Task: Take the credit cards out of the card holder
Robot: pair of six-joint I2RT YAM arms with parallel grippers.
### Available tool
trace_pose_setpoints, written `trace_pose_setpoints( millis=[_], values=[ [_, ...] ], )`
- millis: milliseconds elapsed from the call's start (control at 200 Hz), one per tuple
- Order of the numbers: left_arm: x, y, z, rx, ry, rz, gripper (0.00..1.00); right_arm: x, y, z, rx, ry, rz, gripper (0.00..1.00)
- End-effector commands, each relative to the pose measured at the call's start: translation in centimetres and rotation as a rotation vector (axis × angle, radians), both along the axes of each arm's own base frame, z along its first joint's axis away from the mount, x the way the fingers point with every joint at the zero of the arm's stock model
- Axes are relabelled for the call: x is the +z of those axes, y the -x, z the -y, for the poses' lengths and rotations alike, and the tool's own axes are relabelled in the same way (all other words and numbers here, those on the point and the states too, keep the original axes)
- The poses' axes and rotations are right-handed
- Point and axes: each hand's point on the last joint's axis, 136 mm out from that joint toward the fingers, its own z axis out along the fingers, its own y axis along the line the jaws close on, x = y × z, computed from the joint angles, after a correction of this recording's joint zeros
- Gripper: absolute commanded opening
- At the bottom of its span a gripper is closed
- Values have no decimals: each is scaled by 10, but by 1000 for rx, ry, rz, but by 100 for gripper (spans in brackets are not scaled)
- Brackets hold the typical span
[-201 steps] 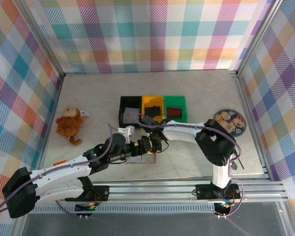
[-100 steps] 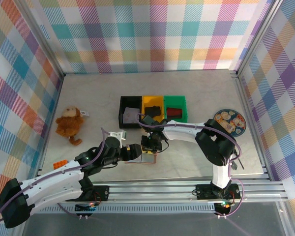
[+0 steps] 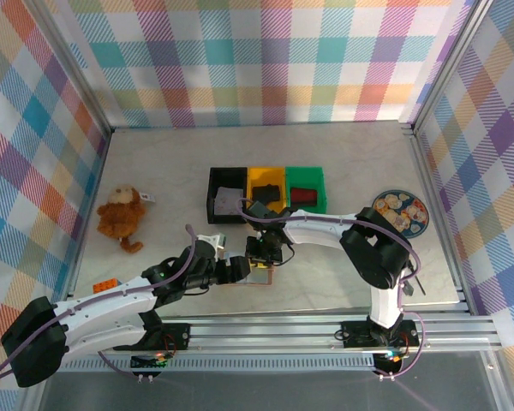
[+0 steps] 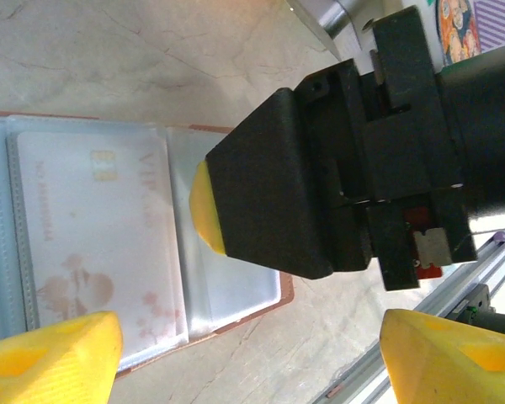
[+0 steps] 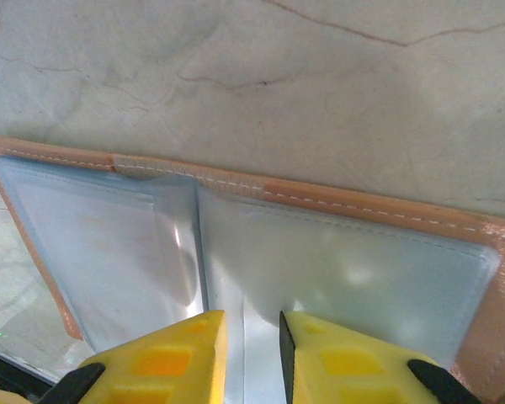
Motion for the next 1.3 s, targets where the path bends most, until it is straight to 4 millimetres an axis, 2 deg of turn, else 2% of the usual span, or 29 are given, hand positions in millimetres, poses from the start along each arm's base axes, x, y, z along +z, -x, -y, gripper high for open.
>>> trace_pose_setpoints(
  millis=[0, 340, 585, 890, 1110, 1295],
  values=[
    [0, -2, -4, 5, -22, 15, 81, -4, 3, 2, -6, 16, -19, 26],
    [-19, -3, -14, 7, -136, -11, 81, -4, 3, 1, -3, 14, -20, 26],
    [-23, -5, -1, -5, -104, -33, 81, -4, 3, 0, -6, 8, -22, 26],
    [-18, -10, -14, 20, -174, 4, 81, -6, 4, 1, -7, 11, -25, 26],
    [-34, -8, -11, 11, -193, -41, 78, -6, 3, -1, -6, 7, -28, 26],
    [-35, -9, -13, 14, -215, -40, 79, -6, 4, 0, -6, 9, -27, 26]
  ],
)
